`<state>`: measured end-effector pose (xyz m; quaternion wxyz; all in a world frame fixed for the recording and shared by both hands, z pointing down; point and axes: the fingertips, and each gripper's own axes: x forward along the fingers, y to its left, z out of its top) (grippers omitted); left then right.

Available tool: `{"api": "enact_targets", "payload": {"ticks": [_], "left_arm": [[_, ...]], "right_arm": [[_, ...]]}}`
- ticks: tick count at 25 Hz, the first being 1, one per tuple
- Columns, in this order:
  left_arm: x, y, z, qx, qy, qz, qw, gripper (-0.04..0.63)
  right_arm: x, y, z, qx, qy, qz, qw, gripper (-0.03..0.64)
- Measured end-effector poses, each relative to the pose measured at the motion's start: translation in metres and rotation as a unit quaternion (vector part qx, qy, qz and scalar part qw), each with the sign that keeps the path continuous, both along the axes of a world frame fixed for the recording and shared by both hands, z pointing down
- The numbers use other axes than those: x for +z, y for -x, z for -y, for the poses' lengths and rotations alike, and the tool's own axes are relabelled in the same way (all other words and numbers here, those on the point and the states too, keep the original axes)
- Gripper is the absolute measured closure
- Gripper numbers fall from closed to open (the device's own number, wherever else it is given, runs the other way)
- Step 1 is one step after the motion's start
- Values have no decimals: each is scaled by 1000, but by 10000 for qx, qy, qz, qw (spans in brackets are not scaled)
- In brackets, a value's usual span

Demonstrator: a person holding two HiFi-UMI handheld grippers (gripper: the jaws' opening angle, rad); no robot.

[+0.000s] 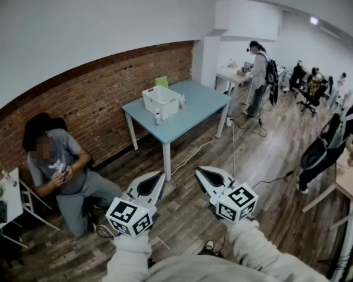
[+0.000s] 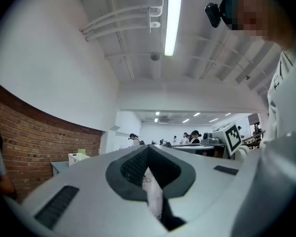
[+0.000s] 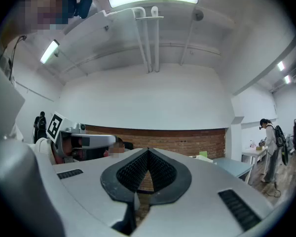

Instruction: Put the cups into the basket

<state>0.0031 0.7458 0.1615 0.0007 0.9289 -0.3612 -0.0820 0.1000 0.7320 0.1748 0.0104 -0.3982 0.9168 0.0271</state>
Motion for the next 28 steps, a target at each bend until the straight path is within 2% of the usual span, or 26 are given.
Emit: {"api": "enact_targets", "payload": {"ticks": [9, 13, 18, 28], "left_arm": [[2, -7, -10, 82, -40, 24, 10000, 600], [-4, -5, -10, 115, -38, -138, 9998, 600], [-10, -5, -3, 60, 6, -150, 9999, 600], [-21, -46, 18, -183, 24, -157, 9997, 600]], "right_arm": [[2, -7, -8, -29, -14, 7, 10000, 606], [2, -10, -6, -75, 64, 96, 9999, 606], [-1, -19, 0, -43, 76, 194, 9998, 606], [-10, -53, 13, -438, 189, 237, 9986, 606]]}}
